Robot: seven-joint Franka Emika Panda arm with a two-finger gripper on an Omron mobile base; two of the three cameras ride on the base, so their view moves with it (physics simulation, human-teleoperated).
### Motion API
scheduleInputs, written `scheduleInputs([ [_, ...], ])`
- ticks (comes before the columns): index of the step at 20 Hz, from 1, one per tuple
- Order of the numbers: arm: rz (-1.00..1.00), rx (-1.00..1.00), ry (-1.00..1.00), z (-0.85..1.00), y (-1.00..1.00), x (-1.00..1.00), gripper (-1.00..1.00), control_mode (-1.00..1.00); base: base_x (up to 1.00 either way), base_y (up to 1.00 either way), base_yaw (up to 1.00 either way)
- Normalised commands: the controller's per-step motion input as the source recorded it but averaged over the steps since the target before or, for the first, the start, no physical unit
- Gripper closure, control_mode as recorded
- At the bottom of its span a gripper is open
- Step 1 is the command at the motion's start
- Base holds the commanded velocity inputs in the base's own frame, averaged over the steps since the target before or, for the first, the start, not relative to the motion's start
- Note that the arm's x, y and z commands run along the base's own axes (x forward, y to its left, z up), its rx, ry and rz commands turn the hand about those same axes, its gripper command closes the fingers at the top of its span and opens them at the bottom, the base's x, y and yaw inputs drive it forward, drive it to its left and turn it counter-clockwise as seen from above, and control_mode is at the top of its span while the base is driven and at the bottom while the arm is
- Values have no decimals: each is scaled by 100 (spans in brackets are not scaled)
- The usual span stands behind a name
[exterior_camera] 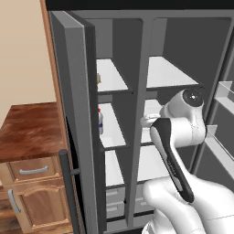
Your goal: Pick up the frozen fish from the freezer, place it on any shelf in the fridge, and close the fridge and freezer doors when done.
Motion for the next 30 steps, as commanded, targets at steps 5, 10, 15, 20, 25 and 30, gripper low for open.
scheduleInputs([
  [5,0,0,0,0,0,0,-100,-100,0,0,0],
  [10,0,0,0,0,0,0,-100,-100,0,0,0],
  [15,0,0,0,0,12,-1,-100,-100,0,0,0],
  [20,0,0,0,0,7,0,-100,100,0,42,0],
  [25,0,0,0,0,0,0,-100,100,1,53,0],
  [30,0,0,0,0,0,0,-100,100,21,19,0],
])
